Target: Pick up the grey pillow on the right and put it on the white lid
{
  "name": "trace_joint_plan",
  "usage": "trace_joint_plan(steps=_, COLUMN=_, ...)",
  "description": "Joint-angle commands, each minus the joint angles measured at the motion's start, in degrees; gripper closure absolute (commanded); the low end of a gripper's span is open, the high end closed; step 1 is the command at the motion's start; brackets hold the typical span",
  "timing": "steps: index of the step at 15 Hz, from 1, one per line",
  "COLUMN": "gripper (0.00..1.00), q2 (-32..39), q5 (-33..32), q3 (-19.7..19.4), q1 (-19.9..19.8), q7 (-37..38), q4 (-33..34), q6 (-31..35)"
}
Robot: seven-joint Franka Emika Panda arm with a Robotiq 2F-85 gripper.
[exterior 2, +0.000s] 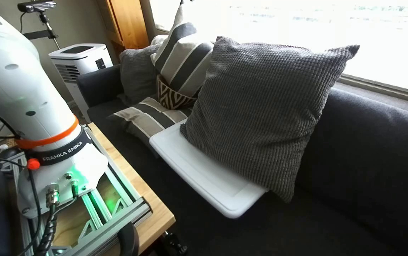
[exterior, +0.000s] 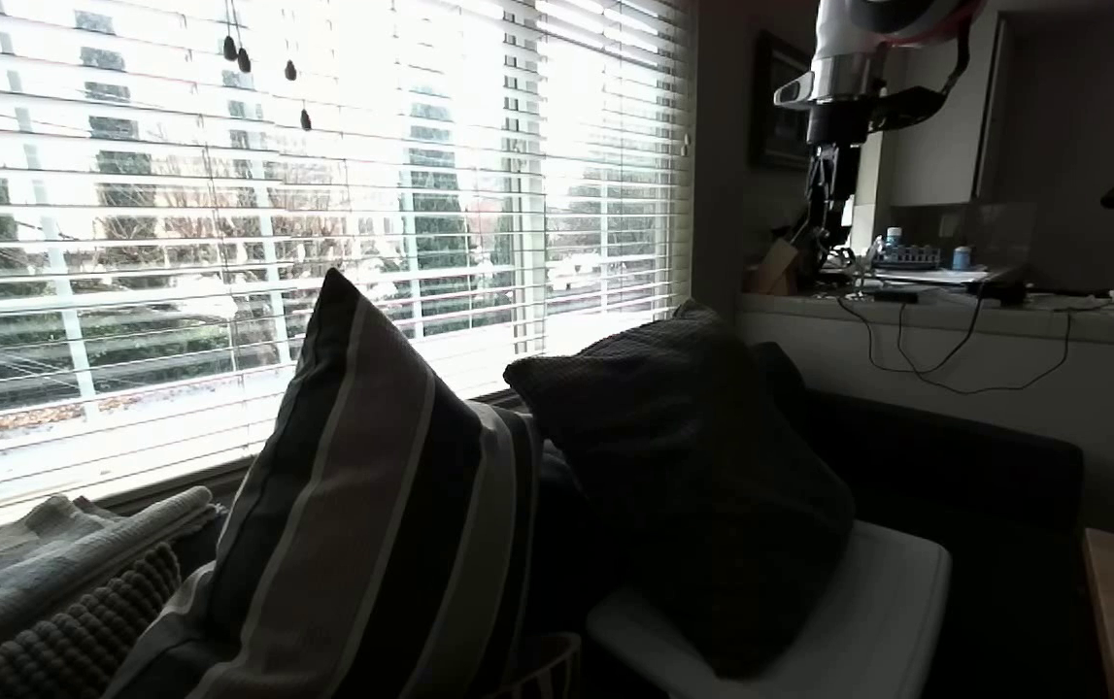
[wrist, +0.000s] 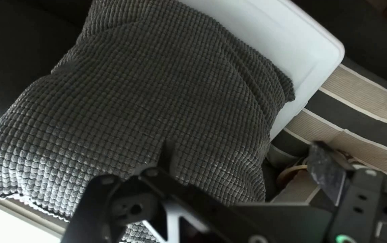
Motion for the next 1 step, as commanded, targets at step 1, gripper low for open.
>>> trace_joint_plan(steps=1, gripper=0.00, q2=-0.09, q5=-0.55, q3=-1.26, q1=1.50, q7=0.52, q4=0.08, q6=-0.15)
